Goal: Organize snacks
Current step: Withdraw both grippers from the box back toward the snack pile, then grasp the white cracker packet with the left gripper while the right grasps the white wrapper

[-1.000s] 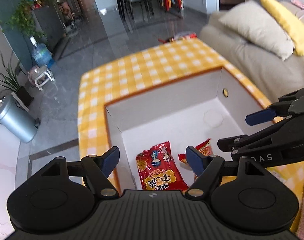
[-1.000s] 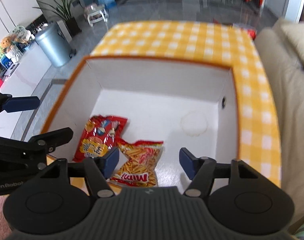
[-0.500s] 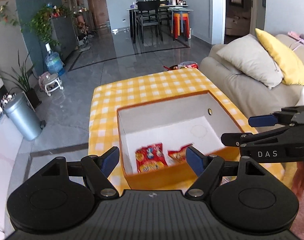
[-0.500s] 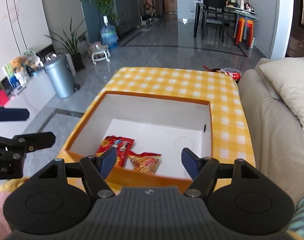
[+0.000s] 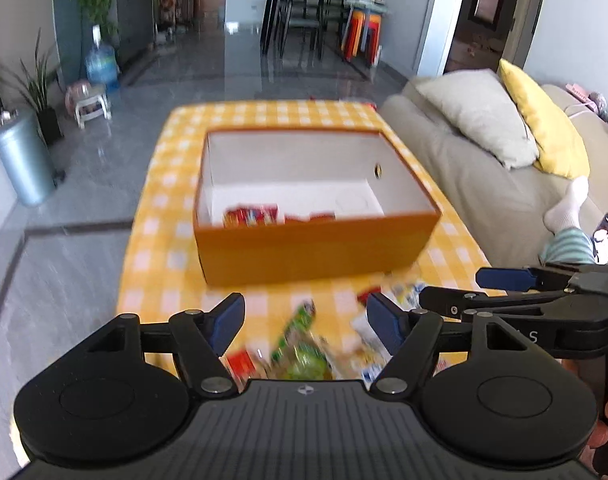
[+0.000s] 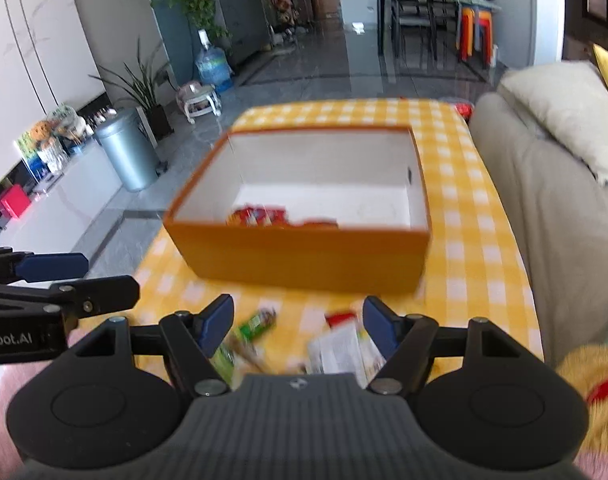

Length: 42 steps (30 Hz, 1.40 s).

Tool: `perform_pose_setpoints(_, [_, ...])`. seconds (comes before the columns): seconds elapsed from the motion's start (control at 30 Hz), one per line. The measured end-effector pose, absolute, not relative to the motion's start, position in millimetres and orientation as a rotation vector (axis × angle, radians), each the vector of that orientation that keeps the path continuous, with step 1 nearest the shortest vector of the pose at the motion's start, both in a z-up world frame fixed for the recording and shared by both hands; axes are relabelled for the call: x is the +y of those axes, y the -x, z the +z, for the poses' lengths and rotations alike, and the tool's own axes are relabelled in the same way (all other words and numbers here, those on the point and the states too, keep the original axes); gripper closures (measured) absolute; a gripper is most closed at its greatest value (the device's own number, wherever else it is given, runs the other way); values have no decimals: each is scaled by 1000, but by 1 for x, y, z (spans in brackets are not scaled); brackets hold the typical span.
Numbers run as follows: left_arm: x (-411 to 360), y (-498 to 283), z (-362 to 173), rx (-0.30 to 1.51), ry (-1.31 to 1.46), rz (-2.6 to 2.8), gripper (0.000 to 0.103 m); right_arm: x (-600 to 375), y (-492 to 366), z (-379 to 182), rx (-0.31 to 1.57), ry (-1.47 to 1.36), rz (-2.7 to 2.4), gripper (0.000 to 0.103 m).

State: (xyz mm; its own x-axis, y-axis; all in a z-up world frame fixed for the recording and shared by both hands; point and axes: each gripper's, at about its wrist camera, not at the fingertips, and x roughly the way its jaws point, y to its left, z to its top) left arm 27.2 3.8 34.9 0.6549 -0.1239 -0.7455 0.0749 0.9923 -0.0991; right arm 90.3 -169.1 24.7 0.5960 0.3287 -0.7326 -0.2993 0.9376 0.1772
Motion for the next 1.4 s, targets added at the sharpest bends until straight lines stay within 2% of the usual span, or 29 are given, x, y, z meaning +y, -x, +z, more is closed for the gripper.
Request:
perform_pose_setpoints(0.23, [0, -20, 4, 988, 130, -161, 27, -191, -79, -15, 1014, -84, 321, 36])
perform_pose_setpoints(0.3, [-2, -22, -3, 1021, 164, -177, 28, -194, -74, -27, 1049, -79, 314, 42])
perform_pose_setpoints(0.43, [-9, -28, -11, 1052, 186, -202, 28, -197, -75, -44, 1100, -76, 292, 44])
perform_pose_setpoints(0.73, [-26, -59, -49, 1188, 288, -176, 26, -204, -96, -65, 1127, -70, 290, 51])
perform_pose_setpoints(0.8, [-30, -65, -57, 1209, 291, -156, 26, -204, -99, -71, 1147, -81, 312, 56])
perform_pose_setpoints(0.93, [-32, -72, -68, 1241, 289, -137, 27, -206, -107, -79, 1154, -94, 322, 57])
perform_pose_setpoints(1.17, [-35, -81, -82, 1274, 288, -122, 35, -213, -117, -88, 1164, -159, 323, 57])
perform_pose_setpoints(1.23, [-36, -82, -83, 1274, 278, -126, 39, -211, -119, -91, 1161, -165, 336, 60])
perform_pose_setpoints(1.4, [-38, -83, -84, 1278, 270, -135, 43, -209, -126, -98, 1169, -186, 359, 65])
